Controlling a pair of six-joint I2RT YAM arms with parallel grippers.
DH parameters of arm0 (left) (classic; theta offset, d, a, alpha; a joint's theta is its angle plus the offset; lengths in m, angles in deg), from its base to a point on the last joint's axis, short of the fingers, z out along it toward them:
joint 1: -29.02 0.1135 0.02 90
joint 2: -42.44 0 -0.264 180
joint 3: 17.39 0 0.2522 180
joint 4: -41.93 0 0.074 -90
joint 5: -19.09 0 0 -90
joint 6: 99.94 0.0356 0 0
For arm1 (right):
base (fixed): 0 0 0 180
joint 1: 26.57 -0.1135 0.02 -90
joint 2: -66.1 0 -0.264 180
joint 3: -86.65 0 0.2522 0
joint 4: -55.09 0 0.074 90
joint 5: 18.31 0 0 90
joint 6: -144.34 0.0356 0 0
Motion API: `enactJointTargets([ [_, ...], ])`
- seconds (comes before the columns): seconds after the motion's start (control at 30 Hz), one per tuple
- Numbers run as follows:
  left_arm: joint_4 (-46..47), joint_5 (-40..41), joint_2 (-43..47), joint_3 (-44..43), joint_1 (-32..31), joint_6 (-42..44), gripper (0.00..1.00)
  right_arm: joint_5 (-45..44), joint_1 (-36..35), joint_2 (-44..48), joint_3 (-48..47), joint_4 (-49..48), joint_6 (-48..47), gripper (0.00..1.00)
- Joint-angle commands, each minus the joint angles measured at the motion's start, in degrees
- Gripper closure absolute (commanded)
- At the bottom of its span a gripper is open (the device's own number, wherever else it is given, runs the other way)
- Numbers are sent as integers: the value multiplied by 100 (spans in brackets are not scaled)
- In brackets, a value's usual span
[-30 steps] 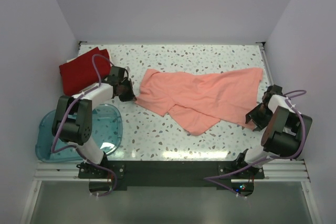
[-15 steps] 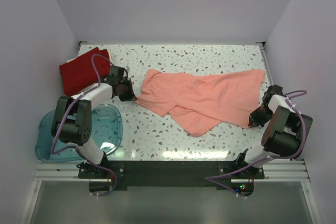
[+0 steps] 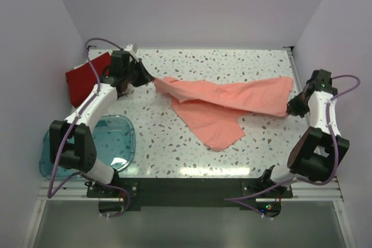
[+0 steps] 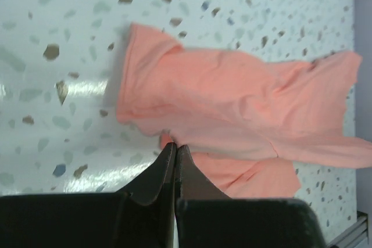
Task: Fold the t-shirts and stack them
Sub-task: Flatten the tshirt out
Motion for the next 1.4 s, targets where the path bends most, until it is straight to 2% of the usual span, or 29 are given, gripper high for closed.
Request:
enactJointTargets([
  [0.0, 627, -224, 19, -969, 68, -411, 100, 180, 14, 225, -1235, 248, 95, 100],
  [0.17, 724, -391, -236, -2419, 68, -561, 100, 374, 14, -4, -3131, 582, 16, 100],
  [0.33, 504, -400, -325, -3921, 68, -508, 100, 347, 14, 347, -4233, 653, -116, 100],
  [0.5, 399, -31, 79, -4591, 68, -420, 100, 31, 14, 918, -5200, 775, -318, 100],
  [0.67, 153, 285, 405, -5330, 68, -227, 100, 66, 6, 1095, -5983, 794, -187, 100],
  [0.87, 293, 225, 195, -5999, 68, -183, 100, 496, 6, 972, -5915, 416, 164, 100],
  [1.1, 486, -101, -1244, -6630, 68, -218, 100, 874, 6, 410, -4807, -603, 455, 100],
  [1.2, 574, -189, -1782, -7035, 77, -244, 100, 980, -3, 23, -4736, -806, 525, 100],
  [1.37, 1022, -136, -1924, -7089, 112, -314, 100, 1050, -56, -302, -5034, -903, 613, 100],
])
